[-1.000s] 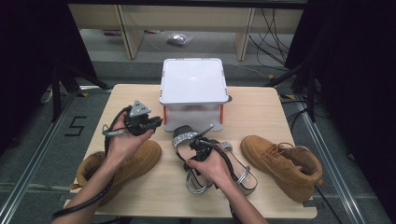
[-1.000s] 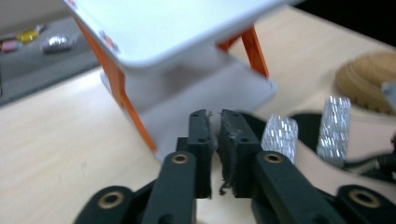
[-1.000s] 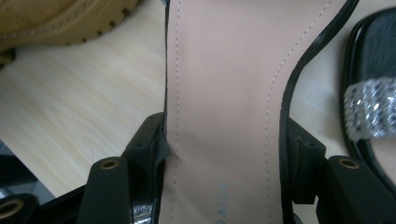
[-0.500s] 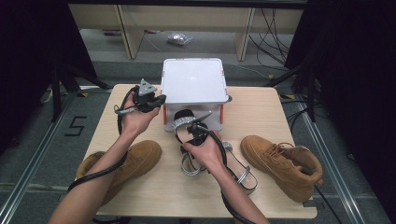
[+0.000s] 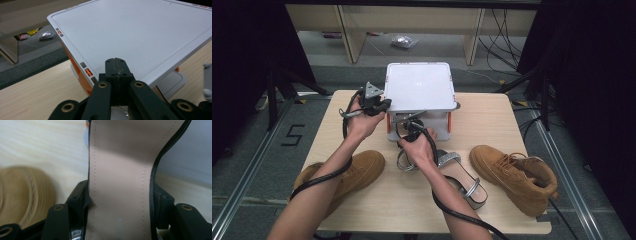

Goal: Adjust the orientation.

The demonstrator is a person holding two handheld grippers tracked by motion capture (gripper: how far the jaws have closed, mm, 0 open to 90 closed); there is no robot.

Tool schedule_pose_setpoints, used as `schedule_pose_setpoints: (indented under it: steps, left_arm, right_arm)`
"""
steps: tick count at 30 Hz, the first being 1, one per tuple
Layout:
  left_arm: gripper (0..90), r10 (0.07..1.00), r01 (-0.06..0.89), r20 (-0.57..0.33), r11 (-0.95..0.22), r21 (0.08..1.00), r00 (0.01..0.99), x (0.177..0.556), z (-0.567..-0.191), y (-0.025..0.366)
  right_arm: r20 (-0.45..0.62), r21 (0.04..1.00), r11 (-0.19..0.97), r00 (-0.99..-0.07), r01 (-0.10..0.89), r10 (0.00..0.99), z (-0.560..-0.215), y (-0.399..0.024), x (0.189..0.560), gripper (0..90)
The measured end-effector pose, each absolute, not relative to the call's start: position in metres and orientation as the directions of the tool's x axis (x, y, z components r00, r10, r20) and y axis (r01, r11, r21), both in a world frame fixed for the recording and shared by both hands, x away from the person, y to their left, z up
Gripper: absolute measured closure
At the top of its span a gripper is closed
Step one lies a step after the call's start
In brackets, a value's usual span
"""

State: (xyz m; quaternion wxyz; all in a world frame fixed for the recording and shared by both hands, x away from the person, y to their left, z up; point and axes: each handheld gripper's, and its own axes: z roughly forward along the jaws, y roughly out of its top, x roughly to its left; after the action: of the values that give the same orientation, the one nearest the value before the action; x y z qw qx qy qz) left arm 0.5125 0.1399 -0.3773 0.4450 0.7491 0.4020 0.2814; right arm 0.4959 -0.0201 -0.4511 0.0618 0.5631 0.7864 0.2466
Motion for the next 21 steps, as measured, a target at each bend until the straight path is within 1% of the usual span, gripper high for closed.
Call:
schedule_pose_setpoints:
  steps: [2, 3, 7, 10, 12, 15, 16, 18, 19, 20, 21]
  left_arm:
    - [89.6, 0.852, 0.356, 0.067, -0.287, 0.889, 0.519, 0.513, -0.376, 0.14]
    - [89.6, 0.851, 0.357, 0.068, -0.29, 0.888, 0.521, 0.513, -0.376, 0.14]
    - [89.6, 0.853, 0.36, 0.065, -0.286, 0.888, 0.517, 0.513, -0.376, 0.139]
    - [89.6, 0.85, 0.358, 0.084, -0.307, 0.882, 0.521, 0.513, -0.375, 0.14]
    - [89.7, 0.852, 0.359, 0.078, -0.298, 0.885, 0.517, 0.513, -0.375, 0.138]
    - [89.6, 0.852, 0.362, 0.079, -0.302, 0.882, 0.518, 0.513, -0.375, 0.138]
    - [89.7, 0.851, 0.36, 0.082, -0.304, 0.882, 0.519, 0.513, -0.375, 0.138]
    - [89.7, 0.851, 0.359, 0.083, -0.305, 0.882, 0.519, 0.513, -0.375, 0.138]
    - [89.7, 0.851, 0.358, 0.083, -0.305, 0.882, 0.519, 0.513, -0.375, 0.138]
    - [89.7, 0.851, 0.359, 0.081, -0.303, 0.883, 0.519, 0.513, -0.375, 0.138]
    - [89.7, 0.851, 0.361, 0.078, -0.301, 0.883, 0.519, 0.513, -0.375, 0.138]
  right_arm:
    - [0.172, 0.475, 0.242, -0.359, 0.846, 0.917, -0.455, -0.017, 0.5, 42.5]
    - [0.19, 0.461, 0.21, -0.327, 0.862, 0.926, -0.453, -0.014, 0.5, 42.5]
    - [0.171, 0.479, 0.214, -0.329, 0.851, 0.929, -0.46, -0.011, 0.505, 42.4]
    - [0.17, 0.48, 0.205, -0.319, 0.853, 0.932, -0.464, -0.009, 0.507, 42.3]
    - [0.176, 0.473, 0.184, -0.297, 0.862, 0.938, -0.467, -0.006, 0.508, 42.0]
    - [0.153, 0.469, 0.21, -0.313, 0.858, 0.937, -0.469, -0.006, 0.51, 41.9]
    - [0.152, 0.472, 0.175, -0.275, 0.864, 0.949, -0.47, -0.003, 0.509, 41.8]
    - [0.143, 0.467, 0.235, -0.335, 0.853, 0.931, -0.472, -0.006, 0.511, 41.7]
    - [0.157, 0.465, 0.219, -0.323, 0.858, 0.933, -0.472, -0.005, 0.512, 41.5]
    - [0.125, 0.482, 0.216, -0.31, 0.849, 0.942, -0.475, -0.005, 0.513, 41.3]
    - [0.123, 0.459, 0.267, -0.358, 0.847, 0.926, -0.476, -0.008, 0.513, 41.1]
